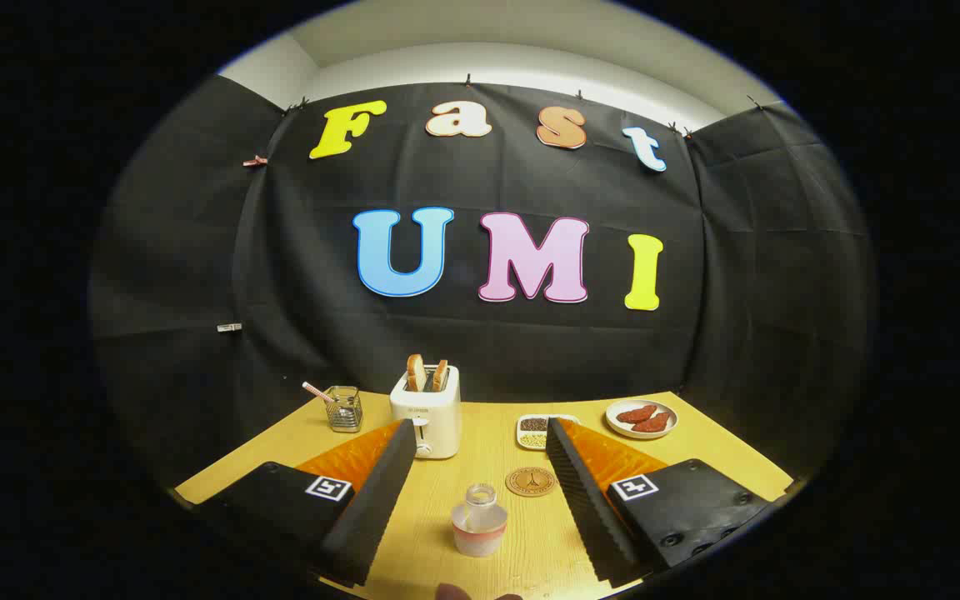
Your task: Take the bottle from table, then pour the juice into the cup, finally place the bottle on the coaster
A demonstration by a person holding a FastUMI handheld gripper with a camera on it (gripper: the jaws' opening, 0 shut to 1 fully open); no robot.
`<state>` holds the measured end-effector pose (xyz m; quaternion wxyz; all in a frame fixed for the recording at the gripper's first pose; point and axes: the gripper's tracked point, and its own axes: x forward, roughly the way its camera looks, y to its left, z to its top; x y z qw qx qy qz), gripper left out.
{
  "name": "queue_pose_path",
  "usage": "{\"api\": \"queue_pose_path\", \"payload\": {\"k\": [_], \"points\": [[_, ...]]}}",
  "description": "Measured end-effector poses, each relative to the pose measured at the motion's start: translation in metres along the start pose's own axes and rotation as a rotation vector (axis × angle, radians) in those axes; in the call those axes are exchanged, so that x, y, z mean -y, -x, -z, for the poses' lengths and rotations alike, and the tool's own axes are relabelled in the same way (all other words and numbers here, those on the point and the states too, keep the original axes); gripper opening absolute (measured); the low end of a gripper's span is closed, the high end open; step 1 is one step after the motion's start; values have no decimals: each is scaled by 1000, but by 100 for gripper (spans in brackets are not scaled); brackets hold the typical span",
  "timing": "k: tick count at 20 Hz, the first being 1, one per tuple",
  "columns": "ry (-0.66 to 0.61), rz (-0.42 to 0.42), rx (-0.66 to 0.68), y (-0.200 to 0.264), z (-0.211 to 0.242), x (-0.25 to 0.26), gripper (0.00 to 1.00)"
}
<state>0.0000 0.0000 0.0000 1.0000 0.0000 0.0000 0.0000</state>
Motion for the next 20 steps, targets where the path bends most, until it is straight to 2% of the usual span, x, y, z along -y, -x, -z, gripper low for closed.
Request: {"api": "queue_pose_path", "payload": {"k": [20], "points": [[-15,11,26,10,1,-1,97]]}}
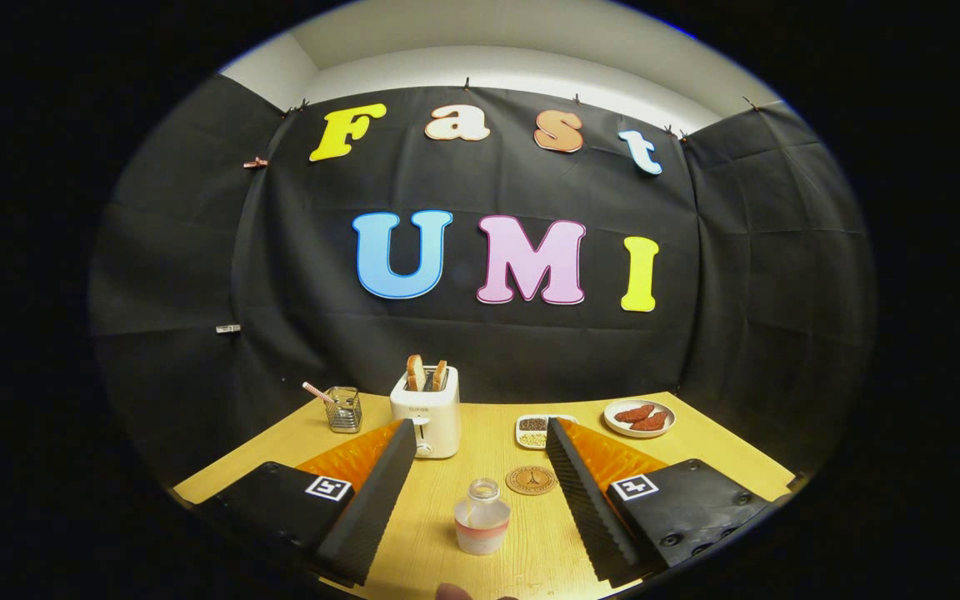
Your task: Take the bottle from table, then pour the juice into the cup, finally place the bottle on the coaster
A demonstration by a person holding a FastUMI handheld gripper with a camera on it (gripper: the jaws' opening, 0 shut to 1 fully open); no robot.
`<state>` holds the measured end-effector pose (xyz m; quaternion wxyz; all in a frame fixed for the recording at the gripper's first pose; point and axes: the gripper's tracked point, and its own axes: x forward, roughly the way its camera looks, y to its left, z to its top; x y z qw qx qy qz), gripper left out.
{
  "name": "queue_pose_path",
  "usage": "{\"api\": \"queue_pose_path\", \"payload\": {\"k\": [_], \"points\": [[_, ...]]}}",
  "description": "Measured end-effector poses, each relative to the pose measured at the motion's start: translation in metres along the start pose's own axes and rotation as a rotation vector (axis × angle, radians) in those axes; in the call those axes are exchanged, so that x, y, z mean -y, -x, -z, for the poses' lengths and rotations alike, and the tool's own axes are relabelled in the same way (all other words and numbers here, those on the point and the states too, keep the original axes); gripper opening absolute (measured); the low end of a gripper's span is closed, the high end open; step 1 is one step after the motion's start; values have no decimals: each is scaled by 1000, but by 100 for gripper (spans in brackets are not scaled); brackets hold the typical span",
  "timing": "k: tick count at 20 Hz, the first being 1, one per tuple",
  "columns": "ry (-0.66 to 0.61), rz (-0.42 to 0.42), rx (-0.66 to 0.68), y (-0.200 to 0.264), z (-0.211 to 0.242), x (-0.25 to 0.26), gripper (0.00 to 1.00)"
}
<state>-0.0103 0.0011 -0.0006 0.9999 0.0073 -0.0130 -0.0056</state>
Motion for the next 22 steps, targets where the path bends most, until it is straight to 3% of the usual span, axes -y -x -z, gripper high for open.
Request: {"api": "queue_pose_path", "payload": {"k": [11,14,22], "points": [[18,47,-3,-7,23,8,96],[23,94,5,-11,45,11,96],[9,71,-38,-31,123,-6,97]]}}
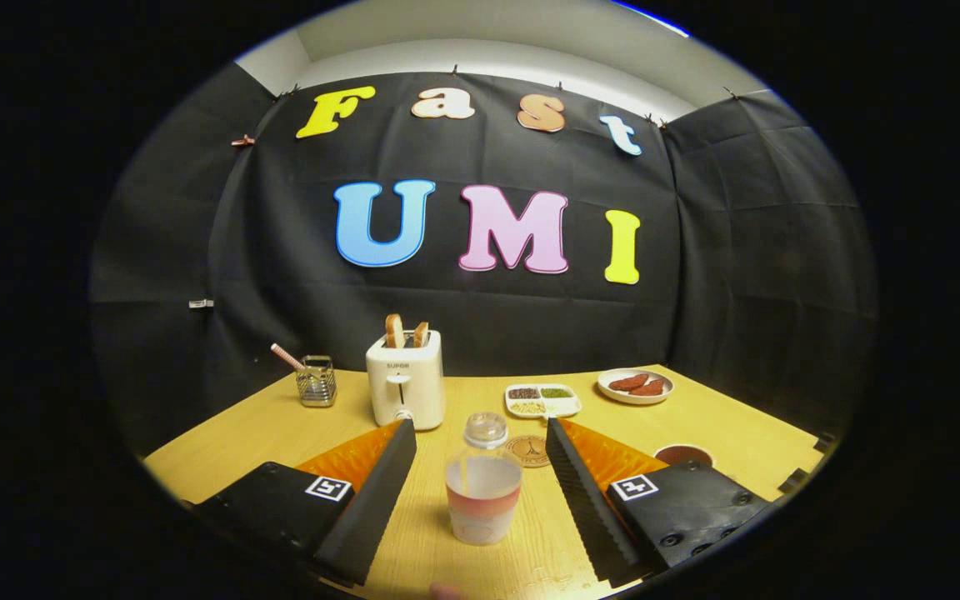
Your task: Take the bottle from table, then pour the juice into the cup, finally place the bottle on the coaster
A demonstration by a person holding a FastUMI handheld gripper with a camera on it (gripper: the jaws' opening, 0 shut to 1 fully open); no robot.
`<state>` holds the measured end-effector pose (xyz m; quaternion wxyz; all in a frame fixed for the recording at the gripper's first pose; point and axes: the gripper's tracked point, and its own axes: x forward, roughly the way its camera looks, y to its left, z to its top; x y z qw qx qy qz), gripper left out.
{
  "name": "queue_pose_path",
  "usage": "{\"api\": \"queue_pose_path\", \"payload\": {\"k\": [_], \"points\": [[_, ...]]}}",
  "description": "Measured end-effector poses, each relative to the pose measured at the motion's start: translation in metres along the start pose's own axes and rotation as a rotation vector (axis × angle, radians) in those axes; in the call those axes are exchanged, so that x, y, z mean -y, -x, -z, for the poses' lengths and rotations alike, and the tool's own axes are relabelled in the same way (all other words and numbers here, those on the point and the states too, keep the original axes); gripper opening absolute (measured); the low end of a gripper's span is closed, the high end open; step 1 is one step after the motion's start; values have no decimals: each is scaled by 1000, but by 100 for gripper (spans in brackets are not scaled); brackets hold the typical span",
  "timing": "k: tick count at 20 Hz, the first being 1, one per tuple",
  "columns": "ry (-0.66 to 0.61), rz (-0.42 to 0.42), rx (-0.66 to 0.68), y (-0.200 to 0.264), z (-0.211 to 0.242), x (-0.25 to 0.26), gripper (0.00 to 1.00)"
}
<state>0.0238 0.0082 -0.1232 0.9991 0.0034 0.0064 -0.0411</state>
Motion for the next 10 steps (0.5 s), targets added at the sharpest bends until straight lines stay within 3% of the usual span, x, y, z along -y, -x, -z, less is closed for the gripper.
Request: {"api": "queue_pose_path", "payload": {"k": [10], "points": [[7,27,-28,-34,71,-2,97]]}}
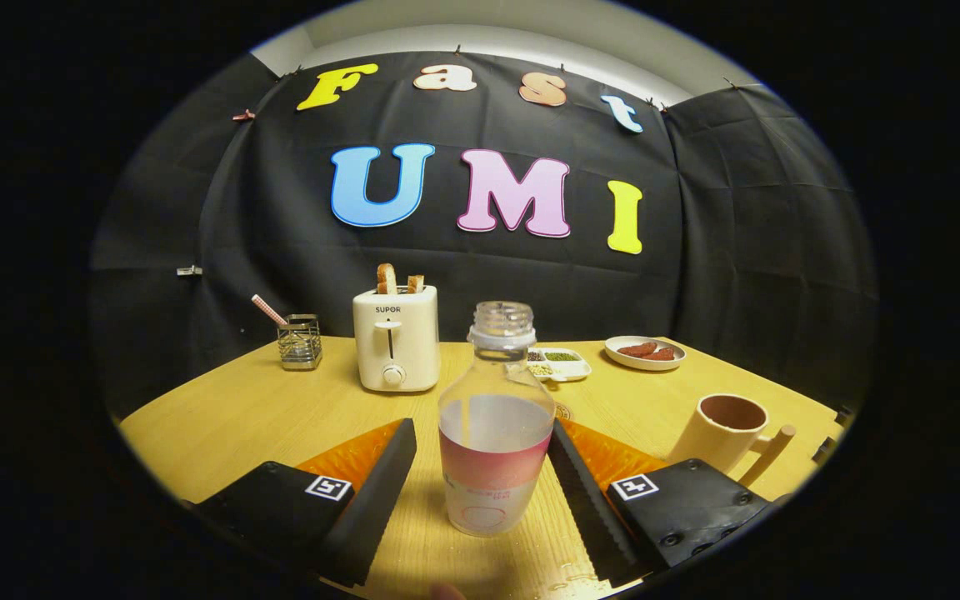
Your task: Take the bottle from table, then pour the juice into the cup, finally place the bottle on the coaster
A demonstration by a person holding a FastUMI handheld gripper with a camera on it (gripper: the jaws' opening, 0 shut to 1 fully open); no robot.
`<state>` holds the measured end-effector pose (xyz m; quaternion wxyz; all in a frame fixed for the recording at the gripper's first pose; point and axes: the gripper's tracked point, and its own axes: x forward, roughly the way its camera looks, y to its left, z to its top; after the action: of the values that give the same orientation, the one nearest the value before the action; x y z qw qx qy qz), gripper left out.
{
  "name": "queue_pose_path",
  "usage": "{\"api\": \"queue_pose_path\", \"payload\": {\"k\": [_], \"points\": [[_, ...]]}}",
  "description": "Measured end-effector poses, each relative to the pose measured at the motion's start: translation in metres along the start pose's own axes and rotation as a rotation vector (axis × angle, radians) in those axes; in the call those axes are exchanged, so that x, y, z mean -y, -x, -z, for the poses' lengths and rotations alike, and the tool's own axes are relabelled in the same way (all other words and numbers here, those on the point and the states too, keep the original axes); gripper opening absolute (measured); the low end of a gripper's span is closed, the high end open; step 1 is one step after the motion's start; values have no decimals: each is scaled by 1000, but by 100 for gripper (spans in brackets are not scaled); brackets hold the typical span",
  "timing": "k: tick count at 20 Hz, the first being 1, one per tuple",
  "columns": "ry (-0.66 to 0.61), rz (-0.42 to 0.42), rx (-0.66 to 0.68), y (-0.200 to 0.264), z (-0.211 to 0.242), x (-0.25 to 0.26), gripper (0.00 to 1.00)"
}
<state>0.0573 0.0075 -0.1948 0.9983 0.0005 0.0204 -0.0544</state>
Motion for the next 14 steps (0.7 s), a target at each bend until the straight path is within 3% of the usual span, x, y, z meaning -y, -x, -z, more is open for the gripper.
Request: {"api": "queue_pose_path", "payload": {"k": [5,8,14], "points": [[1,0,-15,-11,18,3,96],[-28,-12,-49,-15,22,2,78],[-45,-43,-3,-7,-34,-1,76]]}}
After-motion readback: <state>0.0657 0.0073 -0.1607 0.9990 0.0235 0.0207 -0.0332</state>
